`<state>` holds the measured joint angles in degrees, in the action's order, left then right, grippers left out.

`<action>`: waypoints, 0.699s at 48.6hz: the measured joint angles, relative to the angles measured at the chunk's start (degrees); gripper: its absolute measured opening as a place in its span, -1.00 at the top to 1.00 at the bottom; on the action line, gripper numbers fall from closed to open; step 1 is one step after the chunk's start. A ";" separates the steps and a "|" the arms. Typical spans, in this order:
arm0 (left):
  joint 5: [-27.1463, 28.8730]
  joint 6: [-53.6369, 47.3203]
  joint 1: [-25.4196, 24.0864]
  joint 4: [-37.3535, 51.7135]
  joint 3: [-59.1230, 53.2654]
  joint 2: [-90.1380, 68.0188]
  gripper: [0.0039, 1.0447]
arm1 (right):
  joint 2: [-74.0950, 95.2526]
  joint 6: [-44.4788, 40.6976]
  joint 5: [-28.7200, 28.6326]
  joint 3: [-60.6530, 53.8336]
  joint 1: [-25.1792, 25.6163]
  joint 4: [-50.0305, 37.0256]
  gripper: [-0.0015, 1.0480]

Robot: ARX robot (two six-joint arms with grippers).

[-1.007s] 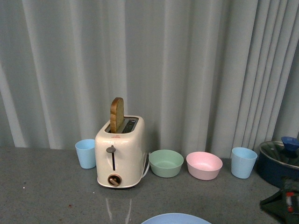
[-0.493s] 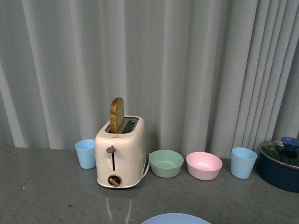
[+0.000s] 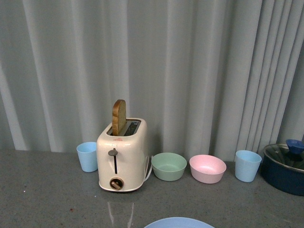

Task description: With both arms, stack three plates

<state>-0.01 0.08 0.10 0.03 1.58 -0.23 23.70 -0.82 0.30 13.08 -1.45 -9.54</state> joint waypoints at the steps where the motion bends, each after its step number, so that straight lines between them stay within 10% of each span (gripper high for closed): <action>1: 0.02 0.00 0.00 0.00 0.00 0.00 -0.87 | -0.44 0.02 0.00 -0.50 0.52 -0.11 0.60; 5: 0.04 0.00 0.00 0.00 0.00 0.00 -0.87 | -2.75 0.11 -0.04 -2.64 1.27 -0.59 0.95; 34: 0.02 0.00 0.00 0.00 0.00 0.00 -0.87 | -11.50 0.22 -0.22 -9.68 1.31 0.83 0.94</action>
<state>0.01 0.08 0.10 0.03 1.58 -0.23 12.21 -0.60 0.08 3.40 -0.14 -8.71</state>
